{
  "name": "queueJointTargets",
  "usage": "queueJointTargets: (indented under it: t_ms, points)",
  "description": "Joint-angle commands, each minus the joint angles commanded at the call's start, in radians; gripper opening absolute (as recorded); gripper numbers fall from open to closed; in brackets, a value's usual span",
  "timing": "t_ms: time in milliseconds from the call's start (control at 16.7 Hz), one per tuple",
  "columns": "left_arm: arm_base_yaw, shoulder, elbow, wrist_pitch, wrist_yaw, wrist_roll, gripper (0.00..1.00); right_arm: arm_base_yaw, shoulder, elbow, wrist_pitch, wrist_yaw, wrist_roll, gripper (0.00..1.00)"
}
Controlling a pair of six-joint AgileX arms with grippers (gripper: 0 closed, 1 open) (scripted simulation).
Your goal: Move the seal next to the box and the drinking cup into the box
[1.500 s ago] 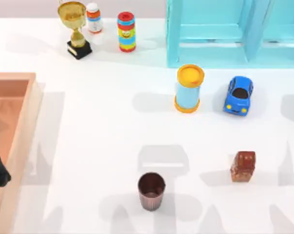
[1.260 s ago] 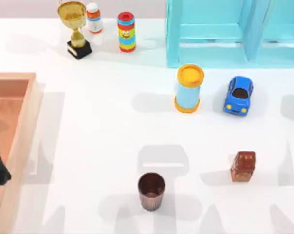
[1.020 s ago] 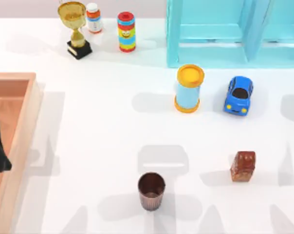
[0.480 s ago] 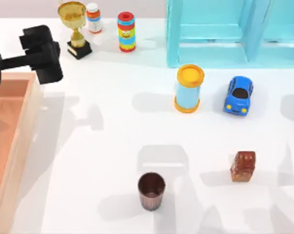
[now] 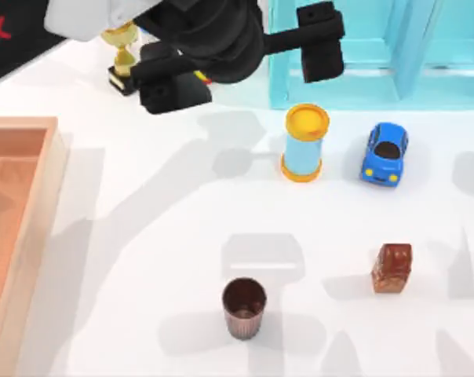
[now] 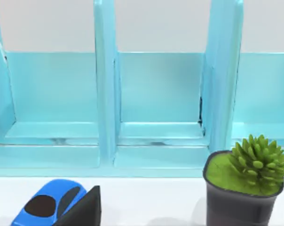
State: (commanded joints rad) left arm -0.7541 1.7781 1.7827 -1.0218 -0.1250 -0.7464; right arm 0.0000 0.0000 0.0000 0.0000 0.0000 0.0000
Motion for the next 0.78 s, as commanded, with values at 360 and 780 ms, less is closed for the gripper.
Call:
queueJointTargets:
  t_ms: [360, 780]
  points:
    - [-0.228, 0.530, 0.524, -0.292, -0.030, -0.209, 1.00, 0.000, 0.000, 0.000, 0.000, 0.000, 0.000, 1.00]
    - [-0.358, 0.826, 0.820, -0.451, -0.043, -0.323, 1.00, 0.000, 0.000, 0.000, 0.000, 0.000, 0.000, 1.00]
